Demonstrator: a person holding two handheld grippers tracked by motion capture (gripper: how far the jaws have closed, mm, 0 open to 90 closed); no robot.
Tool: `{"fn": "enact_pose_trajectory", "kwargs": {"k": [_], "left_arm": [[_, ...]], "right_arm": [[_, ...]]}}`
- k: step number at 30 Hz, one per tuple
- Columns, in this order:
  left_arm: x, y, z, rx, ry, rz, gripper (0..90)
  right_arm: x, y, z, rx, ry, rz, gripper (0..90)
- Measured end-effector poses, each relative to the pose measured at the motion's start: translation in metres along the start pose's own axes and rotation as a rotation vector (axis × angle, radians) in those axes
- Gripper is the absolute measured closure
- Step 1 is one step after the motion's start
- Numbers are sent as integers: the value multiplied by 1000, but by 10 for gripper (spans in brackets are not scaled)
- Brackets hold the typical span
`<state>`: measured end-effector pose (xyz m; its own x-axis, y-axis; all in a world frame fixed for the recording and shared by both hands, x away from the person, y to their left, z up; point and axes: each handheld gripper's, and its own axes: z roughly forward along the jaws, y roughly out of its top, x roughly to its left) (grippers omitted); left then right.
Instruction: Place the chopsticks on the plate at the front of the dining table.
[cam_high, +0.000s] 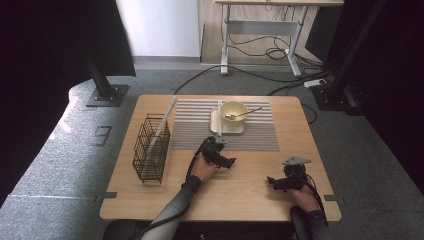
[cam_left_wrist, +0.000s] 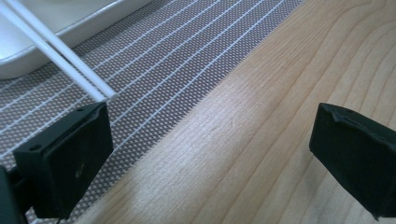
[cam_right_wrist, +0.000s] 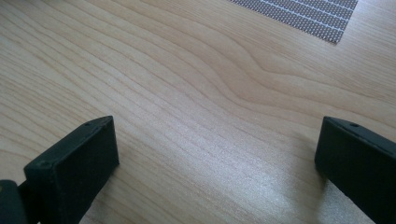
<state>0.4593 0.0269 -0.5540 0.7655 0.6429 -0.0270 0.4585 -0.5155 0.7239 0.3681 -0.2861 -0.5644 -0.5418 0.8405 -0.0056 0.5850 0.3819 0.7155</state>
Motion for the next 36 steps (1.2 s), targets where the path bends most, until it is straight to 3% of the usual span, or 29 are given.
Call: {"fn": "enact_pose_trajectory", "kwargs": {"k": [3,6,8,12,18,22,36], "left_arm": [[3,2,-3,-3,24,-9,0],[9,5,-4,-12,40,-67,0],[12,9,-3,-5,77,-91,0],[18,13,1,5,129,-91,43],[26,17,5,2,167,-102,309],[29,17,8,11,197,-113,413],[29,18,12,27,196,-118,619]], "right_arm": [[0,0,0,1,0,1,0],[0,0,0,0,-1,0,0],[0,0,0,0,-1,1,0],[0,0,0,0,-1,1,0],[0,0,0,0,-1,1,0],[0,0,0,-1,0,0,0],[0,0,0,-1,0,0,0]]}}
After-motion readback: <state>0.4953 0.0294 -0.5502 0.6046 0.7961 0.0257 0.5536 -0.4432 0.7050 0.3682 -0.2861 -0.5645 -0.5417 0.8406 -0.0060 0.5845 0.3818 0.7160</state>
